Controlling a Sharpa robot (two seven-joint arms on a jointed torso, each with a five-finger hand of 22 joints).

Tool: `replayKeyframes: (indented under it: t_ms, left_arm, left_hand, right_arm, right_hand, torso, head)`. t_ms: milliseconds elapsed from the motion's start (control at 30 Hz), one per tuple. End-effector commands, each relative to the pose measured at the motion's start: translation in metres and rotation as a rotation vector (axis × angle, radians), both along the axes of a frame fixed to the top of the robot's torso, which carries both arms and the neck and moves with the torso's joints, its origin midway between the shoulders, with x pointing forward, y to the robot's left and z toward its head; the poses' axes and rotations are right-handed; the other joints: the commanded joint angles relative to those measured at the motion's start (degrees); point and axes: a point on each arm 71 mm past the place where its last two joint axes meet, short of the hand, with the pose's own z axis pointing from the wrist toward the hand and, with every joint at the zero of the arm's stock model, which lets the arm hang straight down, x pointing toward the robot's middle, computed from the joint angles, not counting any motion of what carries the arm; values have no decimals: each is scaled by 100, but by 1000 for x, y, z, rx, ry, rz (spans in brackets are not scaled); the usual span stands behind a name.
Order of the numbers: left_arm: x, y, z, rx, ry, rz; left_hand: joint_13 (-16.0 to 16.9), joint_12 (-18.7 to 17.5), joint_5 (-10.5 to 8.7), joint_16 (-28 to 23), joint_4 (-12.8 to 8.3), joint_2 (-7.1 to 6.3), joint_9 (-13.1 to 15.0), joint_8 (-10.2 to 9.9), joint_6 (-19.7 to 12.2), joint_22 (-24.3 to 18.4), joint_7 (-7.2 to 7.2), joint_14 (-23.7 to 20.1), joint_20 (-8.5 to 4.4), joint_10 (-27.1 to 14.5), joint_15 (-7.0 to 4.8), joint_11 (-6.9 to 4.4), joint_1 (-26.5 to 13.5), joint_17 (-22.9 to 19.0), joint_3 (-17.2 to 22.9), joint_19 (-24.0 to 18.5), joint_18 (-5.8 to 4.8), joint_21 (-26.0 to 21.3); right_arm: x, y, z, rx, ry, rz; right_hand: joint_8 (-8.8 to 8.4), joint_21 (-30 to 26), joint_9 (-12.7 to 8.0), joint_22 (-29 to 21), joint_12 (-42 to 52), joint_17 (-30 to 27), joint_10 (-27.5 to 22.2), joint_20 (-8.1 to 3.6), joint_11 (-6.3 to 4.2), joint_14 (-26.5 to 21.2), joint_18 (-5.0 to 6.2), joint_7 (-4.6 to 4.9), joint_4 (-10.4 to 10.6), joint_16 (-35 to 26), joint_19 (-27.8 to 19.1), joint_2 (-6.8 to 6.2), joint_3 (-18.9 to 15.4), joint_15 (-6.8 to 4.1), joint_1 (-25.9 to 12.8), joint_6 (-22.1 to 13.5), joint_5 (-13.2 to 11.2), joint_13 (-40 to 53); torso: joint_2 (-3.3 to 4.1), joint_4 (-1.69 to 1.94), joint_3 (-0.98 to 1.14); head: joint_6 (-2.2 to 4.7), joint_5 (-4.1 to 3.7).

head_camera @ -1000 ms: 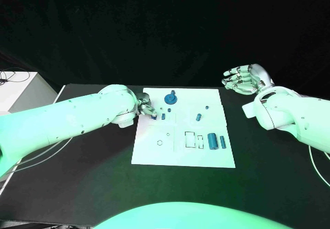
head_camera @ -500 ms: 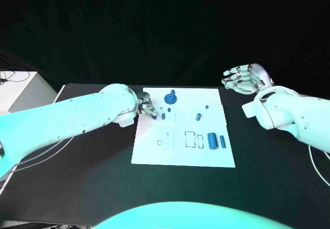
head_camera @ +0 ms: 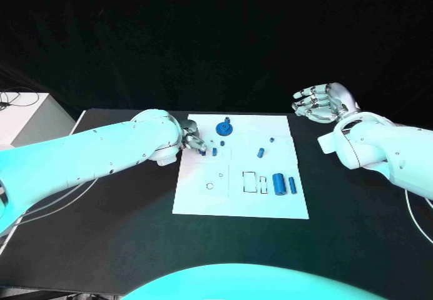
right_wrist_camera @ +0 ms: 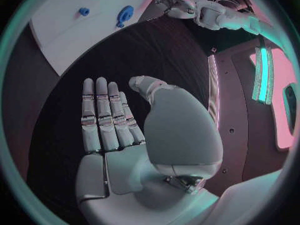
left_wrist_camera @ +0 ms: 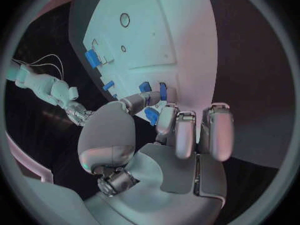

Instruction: Assemble the parts on the task board

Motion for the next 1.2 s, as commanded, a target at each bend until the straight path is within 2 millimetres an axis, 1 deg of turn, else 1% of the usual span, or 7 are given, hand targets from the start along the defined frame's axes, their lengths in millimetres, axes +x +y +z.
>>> replayKeyframes:
  t_ms: [33,233,400,500,667,1133,1200]
  left_arm:
    - [-1,-2,-2,10,9,-12]
    - [-4,-5,-4,31,39,-41]
    - [-5,-6,-5,41,56,-57]
    - [-6,-7,-6,48,69,-67]
    - [-7,-7,-8,60,91,-83]
    - [-5,-8,-8,56,82,-73]
    - [-5,-9,-8,56,82,-74]
  left_hand:
    - [-11,1,20,19,-558,73,106,53,409,1185,-375,596,-51,70,-34,-74,14,1509,581,181,-57,-20]
    - [-25,-6,25,19,-566,71,109,55,407,1178,-376,596,-52,62,-35,-75,11,1509,586,172,-53,-37]
    - [32,19,24,19,-554,65,120,71,420,1180,-380,596,-54,88,-35,-77,-22,1509,560,176,-55,-32]
    - [51,27,17,19,-541,71,125,79,425,1179,-383,596,-54,98,-35,-79,-39,1509,540,176,-55,-33]
    - [95,46,10,19,-522,80,131,88,433,1177,-389,596,-54,120,-36,-82,-59,1509,507,175,-55,-36]
    - [176,73,-55,19,-427,159,146,109,449,1181,-414,596,-57,162,-47,-100,-120,1509,357,184,-60,-26]
    - [215,83,-97,19,-372,189,151,116,455,1179,-427,596,-59,183,-51,-107,-138,1509,239,185,-61,-29]
  right_arm:
    - [0,2,0,0,-2,18]
    - [0,1,0,-1,-3,16]
    - [0,2,0,0,-3,17]
    - [0,1,0,-1,-3,17]
    - [0,1,0,-1,-2,17]
    - [-1,1,0,0,-2,17]
    - [-1,1,0,0,-2,17]
  right_hand:
    - [-34,7,-7,-7,-9,-6,40,12,3,28,60,5,-6,-18,-5,1,18,-2,-66,51,25,-10]
    - [-34,7,-7,-7,-9,-6,40,12,3,28,60,5,-6,-18,-5,1,18,-2,-66,51,25,-10]
    - [-34,7,-7,-7,-9,-6,40,12,3,28,60,5,-6,-18,-5,1,18,-2,-66,51,25,-10]
    - [-34,7,-7,-7,-9,-6,40,12,3,28,60,5,-6,-18,-5,1,18,-2,-66,51,25,-10]
    - [-34,7,-7,-7,-9,-6,40,12,3,28,60,5,-6,-18,-5,1,18,-2,-66,51,25,-10]
    - [-35,9,-7,-19,-9,-7,42,12,3,31,60,6,-10,-21,-3,-1,19,-2,-78,53,43,-10]
    - [-35,9,-7,-19,-9,-7,42,12,3,31,60,6,-10,-21,-3,-1,19,-2,-78,53,43,-10]
  torso:
    - [-1,-2,-1]
    - [5,0,5]
    - [3,0,1]
    - [4,-3,5]
    - [-3,-7,4]
    - [7,-9,4]
    - [6,-7,5]
  head:
    - [-9,1]
    - [-19,7]
    - [-29,0]
    - [-39,0]
    - [-49,0]
    - [-49,-12]
    - [-58,-14]
